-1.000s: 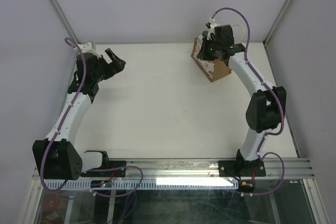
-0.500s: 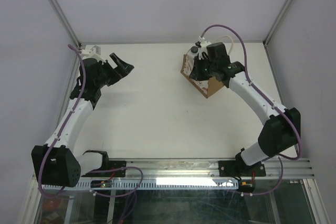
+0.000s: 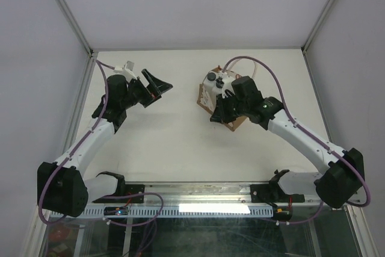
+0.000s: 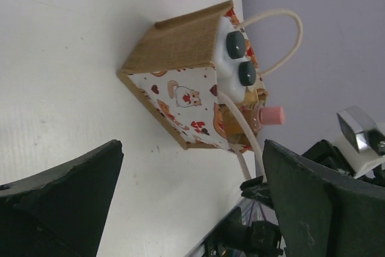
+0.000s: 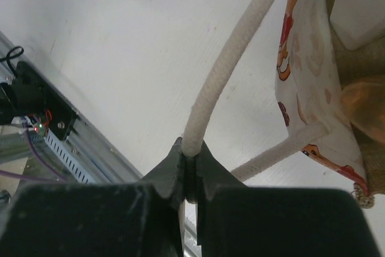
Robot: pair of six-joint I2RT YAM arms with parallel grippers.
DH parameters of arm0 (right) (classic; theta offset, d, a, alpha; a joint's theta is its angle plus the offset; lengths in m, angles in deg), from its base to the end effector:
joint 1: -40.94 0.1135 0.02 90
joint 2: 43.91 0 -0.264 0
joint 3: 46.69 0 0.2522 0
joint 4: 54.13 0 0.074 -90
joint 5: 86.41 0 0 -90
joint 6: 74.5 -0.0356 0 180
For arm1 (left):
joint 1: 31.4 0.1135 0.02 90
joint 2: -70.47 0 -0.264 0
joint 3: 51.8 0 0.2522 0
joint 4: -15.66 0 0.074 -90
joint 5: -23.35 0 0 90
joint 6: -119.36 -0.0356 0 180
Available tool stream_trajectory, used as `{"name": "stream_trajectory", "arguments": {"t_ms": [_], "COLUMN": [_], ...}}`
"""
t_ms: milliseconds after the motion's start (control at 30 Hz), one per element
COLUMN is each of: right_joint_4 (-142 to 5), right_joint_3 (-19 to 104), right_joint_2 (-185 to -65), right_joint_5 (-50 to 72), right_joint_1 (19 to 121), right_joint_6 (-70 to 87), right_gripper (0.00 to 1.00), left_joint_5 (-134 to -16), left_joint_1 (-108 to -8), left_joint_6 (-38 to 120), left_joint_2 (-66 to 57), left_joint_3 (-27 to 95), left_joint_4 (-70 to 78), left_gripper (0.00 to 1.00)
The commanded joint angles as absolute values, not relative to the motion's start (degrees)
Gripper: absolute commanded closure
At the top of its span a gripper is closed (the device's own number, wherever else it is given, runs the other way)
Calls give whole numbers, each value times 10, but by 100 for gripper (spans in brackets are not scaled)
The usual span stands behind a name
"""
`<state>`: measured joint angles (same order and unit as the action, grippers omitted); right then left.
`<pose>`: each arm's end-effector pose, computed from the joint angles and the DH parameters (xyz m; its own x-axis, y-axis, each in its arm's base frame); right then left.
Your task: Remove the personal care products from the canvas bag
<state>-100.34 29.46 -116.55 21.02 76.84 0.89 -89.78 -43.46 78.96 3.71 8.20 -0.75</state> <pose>0.2143 0.1683 0.3077 -0.7177 -0.2224 -0.6599 -0.5753 0.7233 0.3819 0.2556 -0.0689 0.2844 -0.6647 -0.5741 -0.4781 0.0604 0.5966 -0.8003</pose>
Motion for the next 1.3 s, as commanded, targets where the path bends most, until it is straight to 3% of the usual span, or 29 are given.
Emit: {"name": "stream_trajectory", "arguments": {"t_ms": [0,300,567,800,1033,1267], "right_joint_4": [-1005,-1042,-1096,-1111,-1185,-1189], "right_joint_3": [256,235,296,318,371,394], "right_joint_2": [-1112,-1055,-1024,-991,-1007,-1030], "right_joint_5": [276,191,-54,-147,-203,-144], "right_joint_1": [817,859,858,857,843,786], "right_joint_6": [-26,-26,-56,-82,-106,-102], "right_gripper": [100,100,44,18,10,10], "left_joint_5": [-919,-909,-942,-919,-915,-873], "left_joint_1": [-475,-556,-616,-645,-660,-670], "left_joint_6": [823,840,831,829,839,819], "left_joint_2": [37,11,-39,-87,-150,-116], "left_joint_3": [77,66,112,157,215,220], "left_joint_4": [63,98,91,88,79,78], "left_gripper": [1,1,1,1,1,1]}}
